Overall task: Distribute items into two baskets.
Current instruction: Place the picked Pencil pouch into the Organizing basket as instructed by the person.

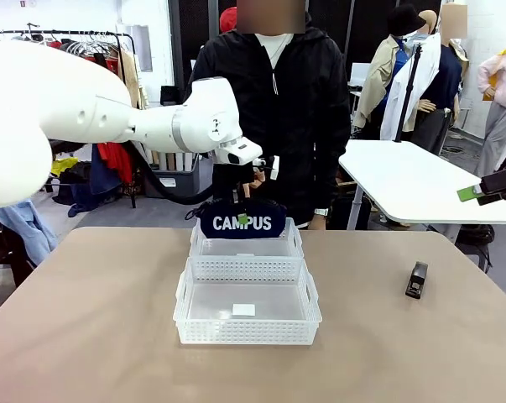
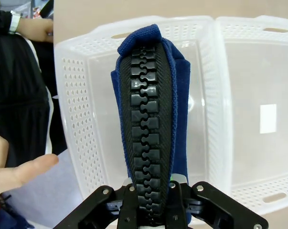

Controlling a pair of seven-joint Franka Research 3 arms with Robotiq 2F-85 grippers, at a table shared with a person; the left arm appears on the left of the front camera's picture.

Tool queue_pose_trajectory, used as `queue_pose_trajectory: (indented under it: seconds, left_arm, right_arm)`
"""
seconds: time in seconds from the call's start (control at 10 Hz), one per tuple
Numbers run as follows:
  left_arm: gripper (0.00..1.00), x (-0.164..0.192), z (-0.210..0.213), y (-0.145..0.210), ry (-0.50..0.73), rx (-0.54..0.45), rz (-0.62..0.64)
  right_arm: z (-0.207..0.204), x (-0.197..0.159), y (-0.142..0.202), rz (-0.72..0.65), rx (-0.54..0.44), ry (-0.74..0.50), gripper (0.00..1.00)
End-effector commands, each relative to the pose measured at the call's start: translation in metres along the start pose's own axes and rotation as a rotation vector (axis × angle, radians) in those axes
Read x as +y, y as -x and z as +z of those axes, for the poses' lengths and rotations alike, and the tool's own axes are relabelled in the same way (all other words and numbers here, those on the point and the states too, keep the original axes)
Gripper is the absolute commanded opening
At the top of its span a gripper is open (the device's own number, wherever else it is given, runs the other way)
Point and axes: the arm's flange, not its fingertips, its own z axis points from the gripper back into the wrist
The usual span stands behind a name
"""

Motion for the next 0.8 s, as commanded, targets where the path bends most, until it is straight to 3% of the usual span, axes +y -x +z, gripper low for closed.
queue_pose_trajectory:
  seconds: [0.0,0.7]
  left_arm:
    - [0.0,0.019,-0.002,-0.003,-0.009,-0.015,0.018]
    - [0.0,0.006,-0.052,0.008,0.015,-0.028,0.003]
  right_arm:
    - [-0.001,-0.001,-0.002,0.004,-0.019,-0.021,1.0]
    - [-0.001,-0.001,-0.002,0.004,-0.019,-0.021,1.0]
